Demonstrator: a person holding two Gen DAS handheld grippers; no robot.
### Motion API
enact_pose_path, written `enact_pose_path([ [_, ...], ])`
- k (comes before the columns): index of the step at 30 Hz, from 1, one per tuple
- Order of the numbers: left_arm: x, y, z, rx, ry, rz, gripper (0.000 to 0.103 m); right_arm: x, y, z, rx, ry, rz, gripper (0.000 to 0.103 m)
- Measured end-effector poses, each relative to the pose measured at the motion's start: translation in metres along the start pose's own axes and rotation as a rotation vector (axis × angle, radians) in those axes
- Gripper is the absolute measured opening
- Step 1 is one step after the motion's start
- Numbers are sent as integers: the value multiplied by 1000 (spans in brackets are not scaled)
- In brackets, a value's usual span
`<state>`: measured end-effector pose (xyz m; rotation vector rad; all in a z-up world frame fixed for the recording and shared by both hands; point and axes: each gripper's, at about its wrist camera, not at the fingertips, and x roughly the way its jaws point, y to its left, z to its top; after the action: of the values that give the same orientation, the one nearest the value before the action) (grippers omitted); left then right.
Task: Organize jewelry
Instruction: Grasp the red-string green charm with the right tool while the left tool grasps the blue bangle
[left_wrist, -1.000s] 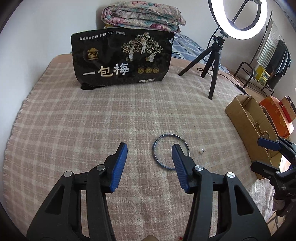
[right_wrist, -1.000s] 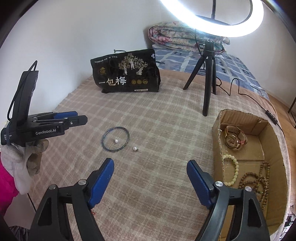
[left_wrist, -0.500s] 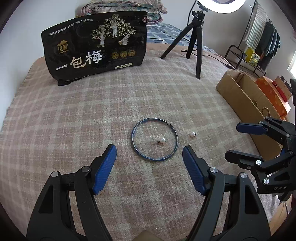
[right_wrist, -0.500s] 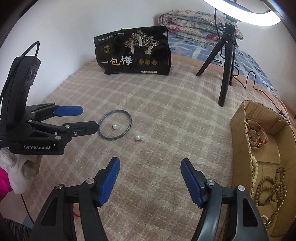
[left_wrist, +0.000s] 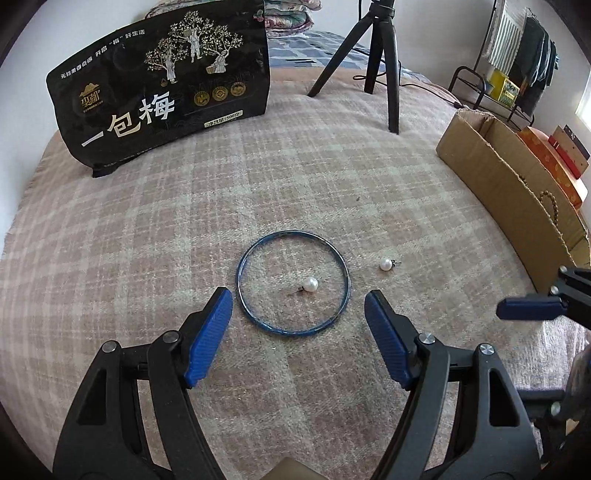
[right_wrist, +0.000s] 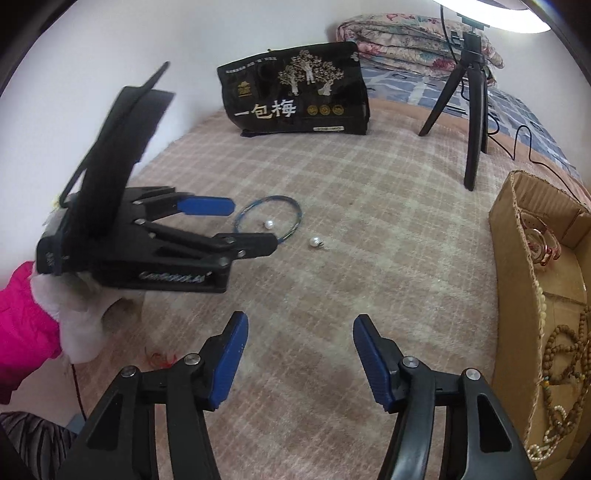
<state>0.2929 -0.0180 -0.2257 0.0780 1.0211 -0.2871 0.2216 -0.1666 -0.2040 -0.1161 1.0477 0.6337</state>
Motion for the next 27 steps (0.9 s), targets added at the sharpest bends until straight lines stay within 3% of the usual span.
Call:
enact_pose_path([
  [9,8,3,-1,0,-2,25,76,0,48,-28,-122,2,111,58],
  [21,11,5,-1,7,-21,30,78,22,78,-39,-186,40,127,50],
  [27,9,7,-3,-1,-27,28,78,37,96,-42,-255,41,69,50],
])
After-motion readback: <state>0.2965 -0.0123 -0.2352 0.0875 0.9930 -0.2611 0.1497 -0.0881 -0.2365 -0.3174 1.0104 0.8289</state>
